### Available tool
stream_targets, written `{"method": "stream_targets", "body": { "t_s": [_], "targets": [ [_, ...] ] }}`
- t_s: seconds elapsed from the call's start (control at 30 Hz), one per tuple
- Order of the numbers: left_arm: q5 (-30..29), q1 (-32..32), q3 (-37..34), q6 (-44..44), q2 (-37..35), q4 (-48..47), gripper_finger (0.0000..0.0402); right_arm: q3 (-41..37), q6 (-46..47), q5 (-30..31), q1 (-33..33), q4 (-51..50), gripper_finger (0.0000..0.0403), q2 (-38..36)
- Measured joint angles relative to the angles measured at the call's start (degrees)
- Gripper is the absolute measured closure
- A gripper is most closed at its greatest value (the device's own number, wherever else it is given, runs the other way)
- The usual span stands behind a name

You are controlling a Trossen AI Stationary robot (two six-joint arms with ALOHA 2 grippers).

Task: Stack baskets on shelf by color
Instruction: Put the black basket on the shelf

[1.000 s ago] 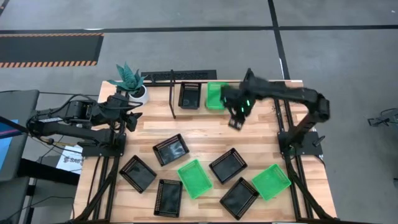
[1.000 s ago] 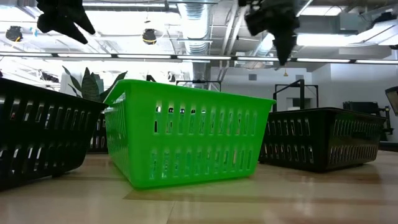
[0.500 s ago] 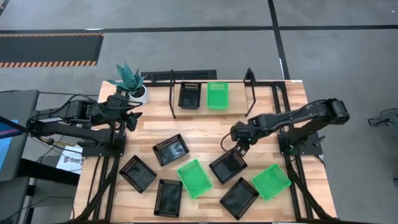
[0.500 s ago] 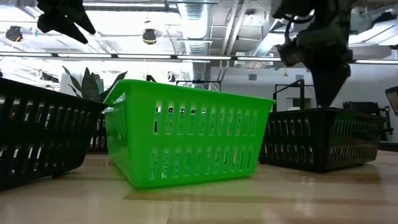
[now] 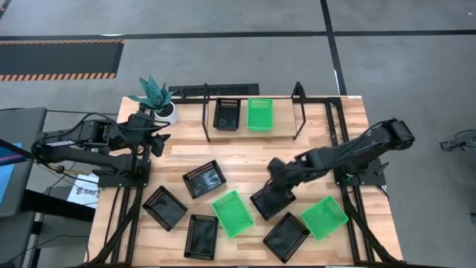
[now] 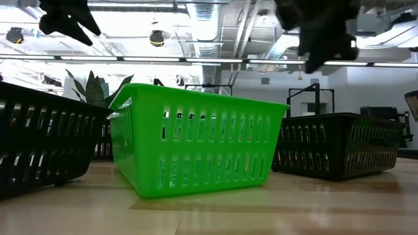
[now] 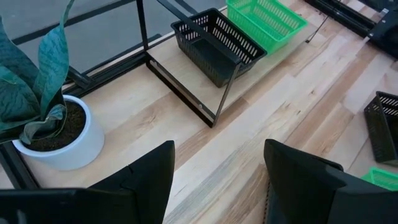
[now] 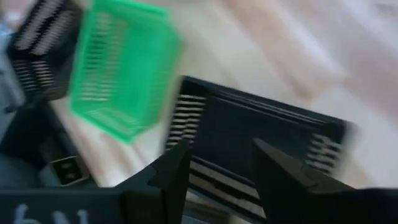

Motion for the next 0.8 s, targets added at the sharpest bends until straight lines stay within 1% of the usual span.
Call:
{"method": "stream_targets", "body": {
  "t_s": [0.07, 0.17, 0.43, 0.53, 0.67, 0.8],
  "targets": [
    [0.01, 0.0, 0.0, 0.32, 0.02, 0.09, 0.0166, 1.93, -0.55, -0.32, 1.39, 2.5, 0.0222, 3.22],
    [0.01, 0.0, 0.0, 0.56, 0.0, 0.12, 0.0166, 6.47, -0.88, -0.42, 2.86, 2.1, 0.0232, 8.53],
    [0.03, 0.0, 0.0, 2.98, 0.02, 0.01, 0.0166, 18.7, -0.53, -0.62, 5.42, -11.29, 0.0258, 20.74],
    [-0.02, 0.0, 0.0, 4.11, 0.02, 0.01, 0.0166, 21.36, -0.2, -0.62, 6.24, -12.62, 0.0263, 23.88],
    [-0.04, 0.0, 0.0, 4.69, 0.0, 0.01, 0.0166, 22.96, 1.67, -0.53, 7.05, -12.64, 0.0258, 26.64],
    [-0.06, 0.0, 0.0, 5.6, 0.0, 0.03, 0.0166, 23.14, 3.59, 0.72, 7.49, -13.06, 0.0235, 27.8]
  ]
}}
